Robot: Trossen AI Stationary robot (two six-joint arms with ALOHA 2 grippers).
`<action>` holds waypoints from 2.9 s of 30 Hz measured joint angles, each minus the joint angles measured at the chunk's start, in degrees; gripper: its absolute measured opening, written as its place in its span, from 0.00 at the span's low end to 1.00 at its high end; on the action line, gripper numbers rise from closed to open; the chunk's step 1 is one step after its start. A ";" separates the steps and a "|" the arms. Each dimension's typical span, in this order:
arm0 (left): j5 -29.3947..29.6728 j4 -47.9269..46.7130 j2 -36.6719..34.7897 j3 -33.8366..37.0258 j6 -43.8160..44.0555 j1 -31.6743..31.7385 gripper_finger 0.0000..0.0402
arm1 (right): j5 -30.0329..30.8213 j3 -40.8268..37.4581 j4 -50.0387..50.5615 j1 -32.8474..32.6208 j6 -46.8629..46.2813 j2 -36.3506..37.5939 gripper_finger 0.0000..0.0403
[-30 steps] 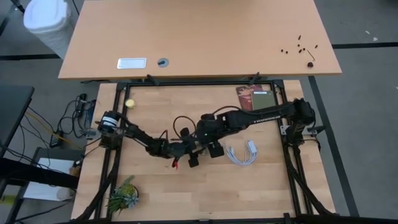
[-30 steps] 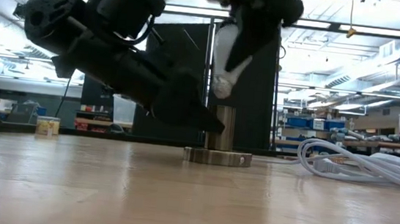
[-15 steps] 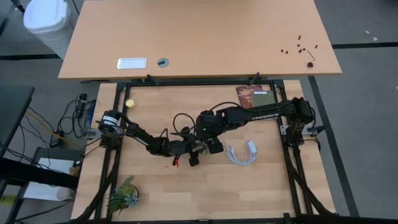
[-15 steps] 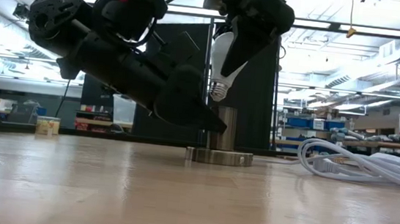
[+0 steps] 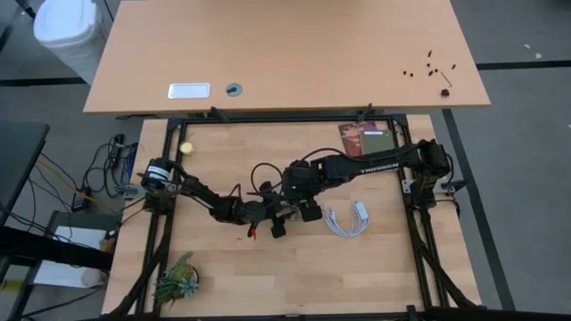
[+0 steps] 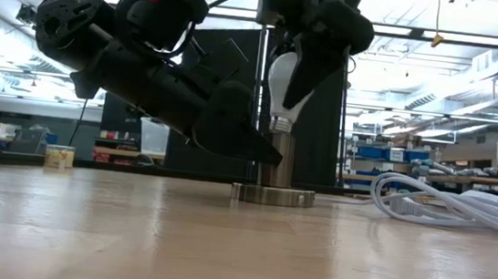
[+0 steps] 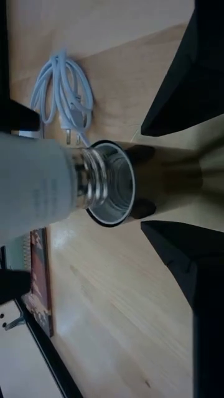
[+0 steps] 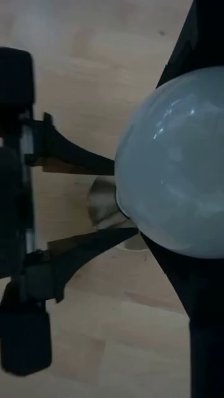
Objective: Screw lightbulb
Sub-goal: Insert the light bulb into the lamp
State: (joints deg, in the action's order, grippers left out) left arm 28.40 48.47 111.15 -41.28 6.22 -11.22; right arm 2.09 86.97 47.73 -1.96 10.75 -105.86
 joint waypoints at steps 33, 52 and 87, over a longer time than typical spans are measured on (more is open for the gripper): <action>-5.97 5.42 5.16 -2.31 -1.28 2.91 0.46 | 0.72 -2.88 -3.48 -0.07 -1.85 0.00 0.68; -6.23 6.49 5.27 -2.21 -1.25 2.89 0.46 | 0.96 -2.88 -2.97 -0.98 1.44 0.11 0.68; -6.04 7.45 5.38 -2.05 0.45 2.86 0.46 | 2.65 -2.44 -2.09 -1.40 -8.66 -3.34 0.67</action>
State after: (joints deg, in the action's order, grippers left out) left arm 22.36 55.92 116.53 -43.33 6.67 -8.36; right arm 4.73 84.53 45.64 -3.35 2.09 -109.20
